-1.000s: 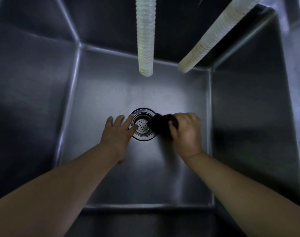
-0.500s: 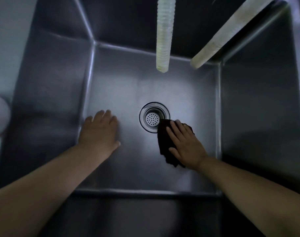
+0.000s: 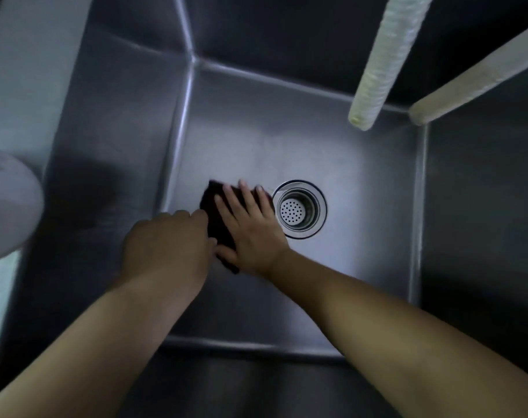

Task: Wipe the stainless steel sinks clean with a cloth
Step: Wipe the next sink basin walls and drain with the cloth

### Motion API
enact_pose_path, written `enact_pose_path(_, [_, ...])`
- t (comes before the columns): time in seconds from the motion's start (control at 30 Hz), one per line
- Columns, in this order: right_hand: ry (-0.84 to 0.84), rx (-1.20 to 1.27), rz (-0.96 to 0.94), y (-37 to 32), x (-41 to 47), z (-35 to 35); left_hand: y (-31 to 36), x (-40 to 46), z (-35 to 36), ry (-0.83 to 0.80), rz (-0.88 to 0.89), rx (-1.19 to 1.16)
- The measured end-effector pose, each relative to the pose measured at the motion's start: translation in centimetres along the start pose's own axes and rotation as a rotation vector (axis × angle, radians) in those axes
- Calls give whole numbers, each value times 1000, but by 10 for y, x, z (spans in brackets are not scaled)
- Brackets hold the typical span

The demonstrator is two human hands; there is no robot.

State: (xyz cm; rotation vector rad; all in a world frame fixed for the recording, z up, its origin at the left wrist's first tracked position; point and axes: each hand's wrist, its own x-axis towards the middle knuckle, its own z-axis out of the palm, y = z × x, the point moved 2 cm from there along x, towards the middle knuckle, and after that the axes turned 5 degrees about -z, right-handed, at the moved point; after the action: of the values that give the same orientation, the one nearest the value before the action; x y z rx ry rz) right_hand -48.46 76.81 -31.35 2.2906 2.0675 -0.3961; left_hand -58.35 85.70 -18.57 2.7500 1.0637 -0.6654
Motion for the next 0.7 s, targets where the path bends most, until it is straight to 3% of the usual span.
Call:
enact_pose_path(0.2, [49,-45,334,85,60,-21,1,-2,4,54,27,129])
enact_pose_path(0.43, [104,-17,571,179,-14,-24,1,-1,6,13,23,135])
enact_pose_path(0.57, [42,-16,575,174,-80,-15,0,1,6,-1,28,93])
enact_pose_path(0.7, [-14,-24,444,131,-139,-1,0,0,6,-30,23,64])
